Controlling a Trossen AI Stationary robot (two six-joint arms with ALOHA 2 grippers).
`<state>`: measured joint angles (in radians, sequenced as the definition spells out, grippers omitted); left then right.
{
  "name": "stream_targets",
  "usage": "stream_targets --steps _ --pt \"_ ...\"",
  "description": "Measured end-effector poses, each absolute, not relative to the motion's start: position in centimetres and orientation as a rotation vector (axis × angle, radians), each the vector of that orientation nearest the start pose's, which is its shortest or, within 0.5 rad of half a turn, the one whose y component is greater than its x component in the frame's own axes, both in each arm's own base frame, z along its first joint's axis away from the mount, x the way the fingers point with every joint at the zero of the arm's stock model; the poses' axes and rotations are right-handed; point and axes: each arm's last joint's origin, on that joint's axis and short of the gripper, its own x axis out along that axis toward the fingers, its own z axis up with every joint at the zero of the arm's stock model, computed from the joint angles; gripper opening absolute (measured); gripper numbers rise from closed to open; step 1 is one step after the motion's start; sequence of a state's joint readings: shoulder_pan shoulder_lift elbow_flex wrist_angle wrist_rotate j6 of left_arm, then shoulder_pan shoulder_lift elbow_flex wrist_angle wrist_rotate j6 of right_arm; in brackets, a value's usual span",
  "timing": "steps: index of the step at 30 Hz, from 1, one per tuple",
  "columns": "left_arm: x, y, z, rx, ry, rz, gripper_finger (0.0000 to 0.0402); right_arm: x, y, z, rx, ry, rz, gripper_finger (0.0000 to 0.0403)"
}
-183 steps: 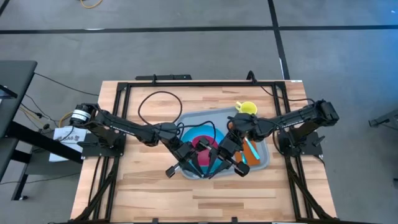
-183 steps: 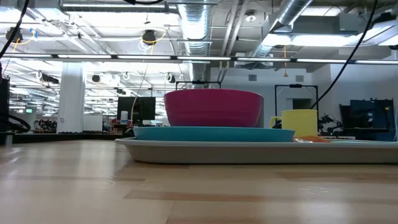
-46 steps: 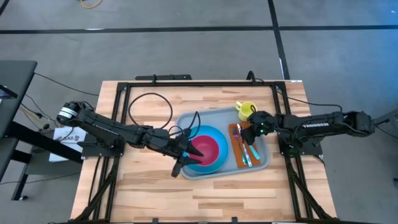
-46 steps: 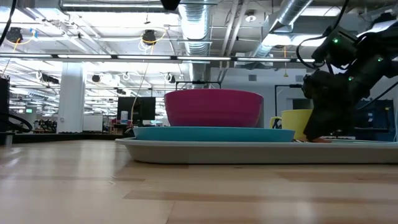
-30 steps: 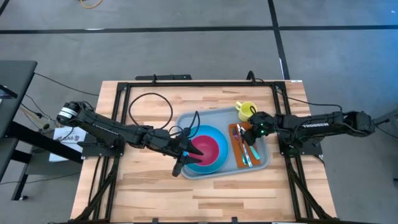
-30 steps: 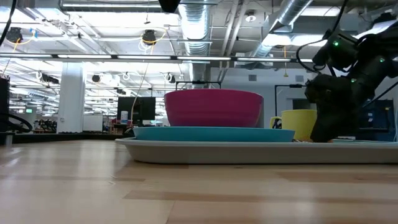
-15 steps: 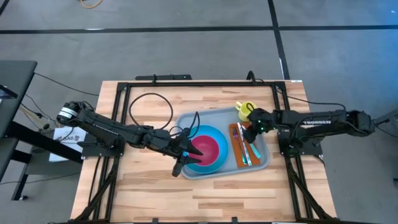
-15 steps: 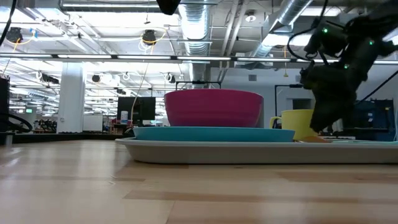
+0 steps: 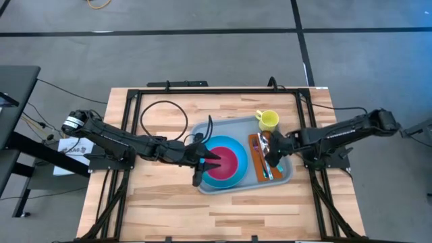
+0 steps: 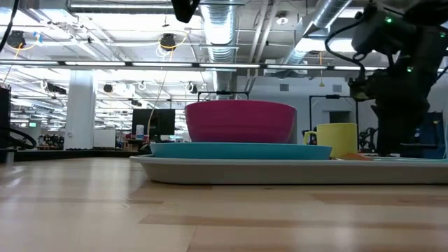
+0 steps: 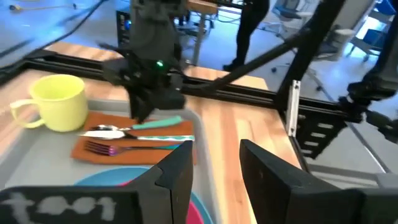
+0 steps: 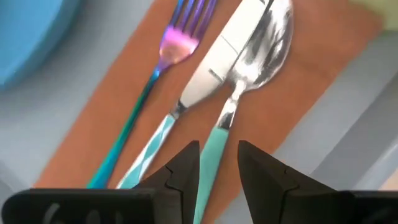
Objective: Set up tray
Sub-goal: Adjust the green spoon on the brown napkin
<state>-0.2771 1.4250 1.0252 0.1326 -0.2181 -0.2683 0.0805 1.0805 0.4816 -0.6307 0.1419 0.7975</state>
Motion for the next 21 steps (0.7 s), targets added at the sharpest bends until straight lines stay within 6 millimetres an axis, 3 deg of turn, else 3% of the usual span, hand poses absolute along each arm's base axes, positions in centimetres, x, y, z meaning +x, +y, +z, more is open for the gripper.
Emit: stream_targets --steps 10,21 --pt "31.3 -8.3 29.9 -0.181 0.264 -0.027 0.0119 17.3 1.6 13.7 0.47 1.194 -0.59 0.0102" --pt "31.2 -8.3 29.9 -0.169 0.271 -0.028 0.0119 18.4 1.7 13.5 0.469 1.252 -0.65 0.009"
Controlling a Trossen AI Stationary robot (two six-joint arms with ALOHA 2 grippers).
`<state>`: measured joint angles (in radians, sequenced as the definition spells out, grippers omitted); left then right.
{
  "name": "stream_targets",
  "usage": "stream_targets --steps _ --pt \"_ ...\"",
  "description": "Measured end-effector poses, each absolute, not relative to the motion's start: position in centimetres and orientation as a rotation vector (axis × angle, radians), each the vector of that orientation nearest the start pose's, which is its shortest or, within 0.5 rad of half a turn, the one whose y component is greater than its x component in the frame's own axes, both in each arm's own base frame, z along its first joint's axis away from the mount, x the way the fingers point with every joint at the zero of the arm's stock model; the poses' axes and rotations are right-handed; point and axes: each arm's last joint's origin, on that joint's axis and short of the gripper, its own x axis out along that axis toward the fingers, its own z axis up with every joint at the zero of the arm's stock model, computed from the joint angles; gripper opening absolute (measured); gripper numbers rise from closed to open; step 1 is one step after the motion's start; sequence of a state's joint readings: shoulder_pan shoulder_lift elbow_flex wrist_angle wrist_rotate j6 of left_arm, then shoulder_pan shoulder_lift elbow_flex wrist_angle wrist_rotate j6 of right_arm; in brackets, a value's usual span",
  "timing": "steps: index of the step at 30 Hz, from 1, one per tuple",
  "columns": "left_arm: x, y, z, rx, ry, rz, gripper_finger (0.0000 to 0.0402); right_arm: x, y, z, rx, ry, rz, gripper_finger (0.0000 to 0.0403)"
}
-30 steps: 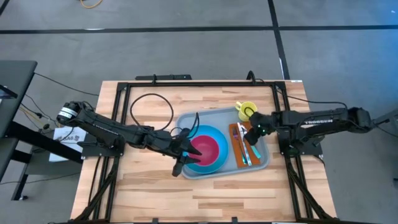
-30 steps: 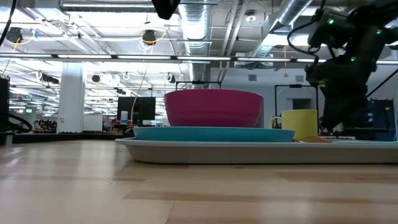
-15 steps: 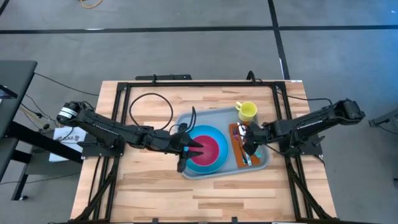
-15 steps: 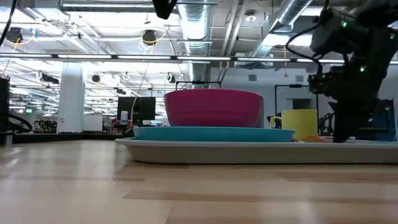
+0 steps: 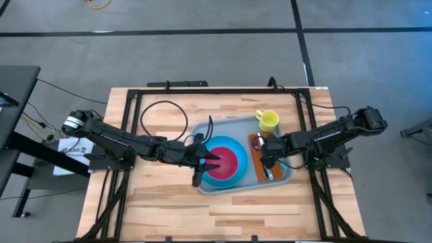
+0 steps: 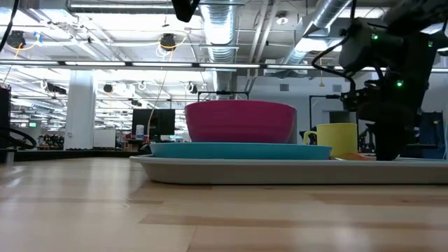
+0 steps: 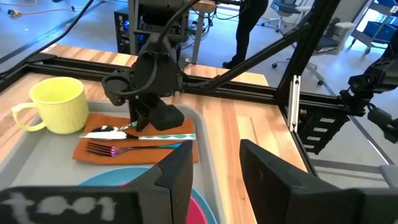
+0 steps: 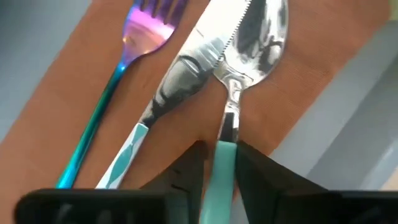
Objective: Set up tray
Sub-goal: Adjust the green spoon on the brown napkin
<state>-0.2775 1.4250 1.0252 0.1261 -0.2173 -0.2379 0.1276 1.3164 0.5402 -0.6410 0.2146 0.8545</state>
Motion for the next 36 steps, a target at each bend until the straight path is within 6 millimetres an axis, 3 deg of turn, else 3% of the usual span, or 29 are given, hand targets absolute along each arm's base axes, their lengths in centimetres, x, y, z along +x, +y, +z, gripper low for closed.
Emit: stream_targets --steps 6,12,18,23,36 --pt "31.2 -8.2 29.8 -0.167 0.276 -0.028 0.0119 19.3 1.9 14.7 0.501 1.258 -0.682 0.0026" --pt "31.2 -8.2 29.7 -0.161 0.28 -0.003 0.0119 19.8 2.3 16.1 0.602 1.21 -0.74 0.0032" --pt "31.2 -8.1 29.5 -0.127 0.3 0.027 0.0119 18.8 3.0 16.1 0.739 1.22 -0.944 0.0033" --pt "31.1 -8.1 29.3 -0.067 0.324 0.018 0.0119 19.6 3.2 16.1 0.801 1.147 -0.915 0.0029" --pt "31.1 -7.8 29.3 0.015 0.319 0.086 0.0119 20.0 3.2 14.2 0.84 1.117 -1.128 0.004"
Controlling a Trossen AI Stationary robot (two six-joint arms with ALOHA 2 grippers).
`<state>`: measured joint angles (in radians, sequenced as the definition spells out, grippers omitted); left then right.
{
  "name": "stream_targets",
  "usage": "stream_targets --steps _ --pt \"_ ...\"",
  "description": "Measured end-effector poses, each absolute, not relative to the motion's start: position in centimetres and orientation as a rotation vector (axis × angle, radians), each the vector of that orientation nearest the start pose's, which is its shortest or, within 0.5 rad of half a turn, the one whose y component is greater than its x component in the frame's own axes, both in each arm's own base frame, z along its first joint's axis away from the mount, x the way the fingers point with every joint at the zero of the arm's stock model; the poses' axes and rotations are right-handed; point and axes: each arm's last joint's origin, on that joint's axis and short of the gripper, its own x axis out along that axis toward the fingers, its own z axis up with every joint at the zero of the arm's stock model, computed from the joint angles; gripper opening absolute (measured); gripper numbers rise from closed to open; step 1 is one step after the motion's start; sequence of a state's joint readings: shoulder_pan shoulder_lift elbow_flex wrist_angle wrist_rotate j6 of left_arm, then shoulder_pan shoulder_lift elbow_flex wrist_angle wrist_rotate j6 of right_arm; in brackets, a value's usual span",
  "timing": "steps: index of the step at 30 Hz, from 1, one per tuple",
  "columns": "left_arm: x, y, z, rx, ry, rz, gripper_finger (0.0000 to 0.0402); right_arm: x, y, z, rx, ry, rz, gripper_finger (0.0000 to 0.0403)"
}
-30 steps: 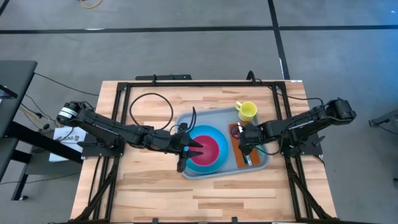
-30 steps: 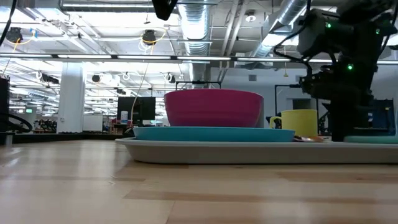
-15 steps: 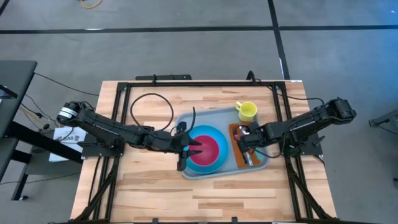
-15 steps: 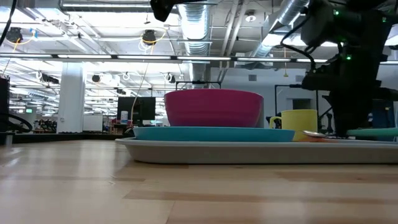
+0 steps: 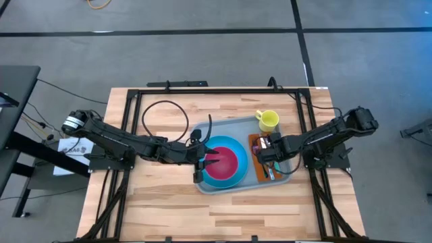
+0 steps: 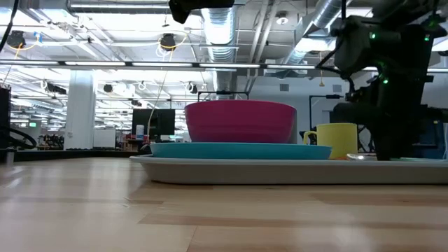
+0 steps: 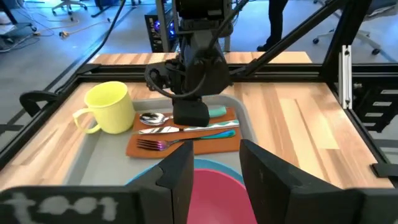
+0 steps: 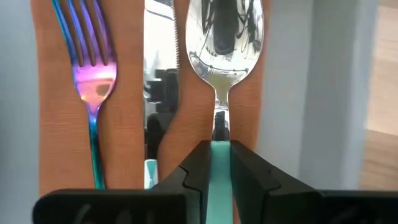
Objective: Set up tray
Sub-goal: Adjust the green spoon on the brown napkin, then adjust the gray serving tray on the table
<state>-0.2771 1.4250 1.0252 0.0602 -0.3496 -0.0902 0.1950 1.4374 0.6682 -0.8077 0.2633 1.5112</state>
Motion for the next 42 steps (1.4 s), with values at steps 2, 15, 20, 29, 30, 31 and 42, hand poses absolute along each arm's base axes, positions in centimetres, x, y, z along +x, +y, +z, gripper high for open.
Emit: stream_targets --steps 2,15,20,29,30,31,42 --pt "31.1 -7.8 29.3 0.016 0.321 0.086 0.0119 20.2 3.3 13.8 0.84 1.123 -1.127 0.0047" --pt "31.1 -7.8 29.3 0.016 0.321 0.085 0.0119 20.4 3.4 14.6 0.867 1.144 -1.013 0.0084" --pt "31.1 -7.8 29.3 0.016 0.322 0.085 0.0119 20.1 3.4 15.2 0.868 1.133 -0.991 0.0101" --pt "31.0 -7.8 29.2 0.025 0.33 0.083 0.0119 17.6 2.8 16.6 0.764 1.183 -1.111 0.0117" --pt "31.0 -7.8 29.2 0.026 0.333 0.083 0.0119 17.1 2.7 16.8 0.755 1.179 -1.149 0.0115" --pt "31.0 -7.8 29.1 0.028 0.338 0.083 0.0119 16.8 2.8 16.9 0.754 1.171 -1.17 0.0113" --pt "30.9 -7.7 28.9 0.012 0.355 0.126 0.0119 16.3 5.8 16.9 0.71 1.214 -1.031 0.002"
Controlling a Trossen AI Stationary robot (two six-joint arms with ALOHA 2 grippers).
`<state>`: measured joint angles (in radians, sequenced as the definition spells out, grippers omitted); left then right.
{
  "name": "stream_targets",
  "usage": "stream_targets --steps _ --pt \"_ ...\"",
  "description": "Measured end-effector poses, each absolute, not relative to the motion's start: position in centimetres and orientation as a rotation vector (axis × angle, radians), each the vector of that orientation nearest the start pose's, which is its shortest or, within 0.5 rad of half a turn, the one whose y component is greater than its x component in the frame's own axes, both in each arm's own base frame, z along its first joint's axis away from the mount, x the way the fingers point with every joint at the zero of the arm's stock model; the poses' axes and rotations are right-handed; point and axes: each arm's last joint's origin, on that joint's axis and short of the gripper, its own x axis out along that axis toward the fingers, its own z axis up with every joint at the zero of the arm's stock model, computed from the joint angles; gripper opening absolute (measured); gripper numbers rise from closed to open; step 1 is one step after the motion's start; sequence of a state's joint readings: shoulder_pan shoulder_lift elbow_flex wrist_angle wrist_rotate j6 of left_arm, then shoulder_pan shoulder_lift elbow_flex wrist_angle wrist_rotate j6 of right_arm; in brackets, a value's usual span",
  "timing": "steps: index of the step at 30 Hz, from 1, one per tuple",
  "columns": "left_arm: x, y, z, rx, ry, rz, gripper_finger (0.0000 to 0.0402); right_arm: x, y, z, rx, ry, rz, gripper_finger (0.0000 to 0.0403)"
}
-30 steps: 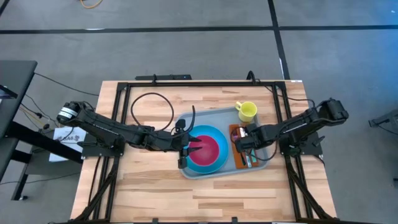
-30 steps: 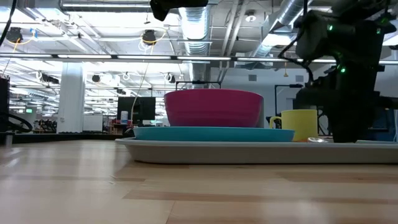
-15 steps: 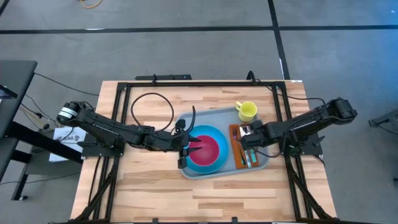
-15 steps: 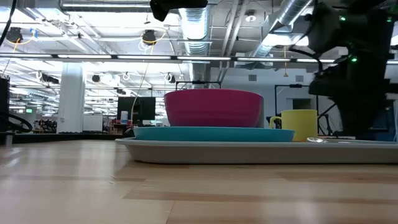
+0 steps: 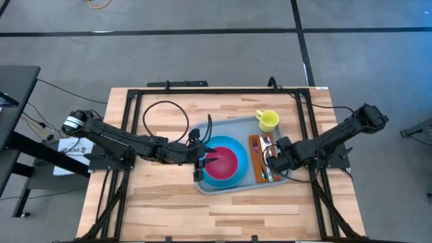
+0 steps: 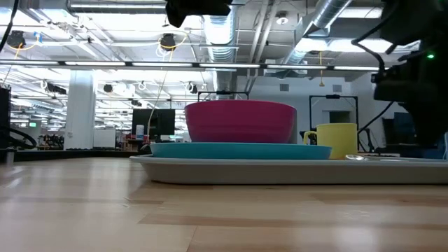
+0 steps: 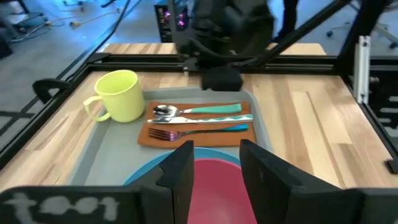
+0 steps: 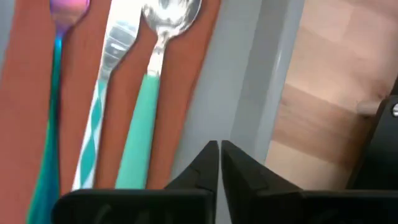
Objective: Set up tray
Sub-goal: Adjust the gray serving tray on the table
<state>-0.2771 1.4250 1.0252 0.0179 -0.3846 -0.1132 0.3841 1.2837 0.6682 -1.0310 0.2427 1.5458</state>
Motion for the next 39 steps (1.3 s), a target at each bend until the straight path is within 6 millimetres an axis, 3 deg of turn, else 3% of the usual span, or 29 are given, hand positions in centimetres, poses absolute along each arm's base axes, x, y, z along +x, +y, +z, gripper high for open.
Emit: stream_targets --steps 15,39 --pt "30.9 -7.5 28.9 -0.074 0.34 0.193 0.0119 16.7 10.3 13.0 0.686 1.359 -1.011 0.0001" --pt "30.9 -7.5 28.9 -0.077 0.344 0.198 0.0119 18.1 14.2 13.3 0.875 1.352 -0.859 0.0"
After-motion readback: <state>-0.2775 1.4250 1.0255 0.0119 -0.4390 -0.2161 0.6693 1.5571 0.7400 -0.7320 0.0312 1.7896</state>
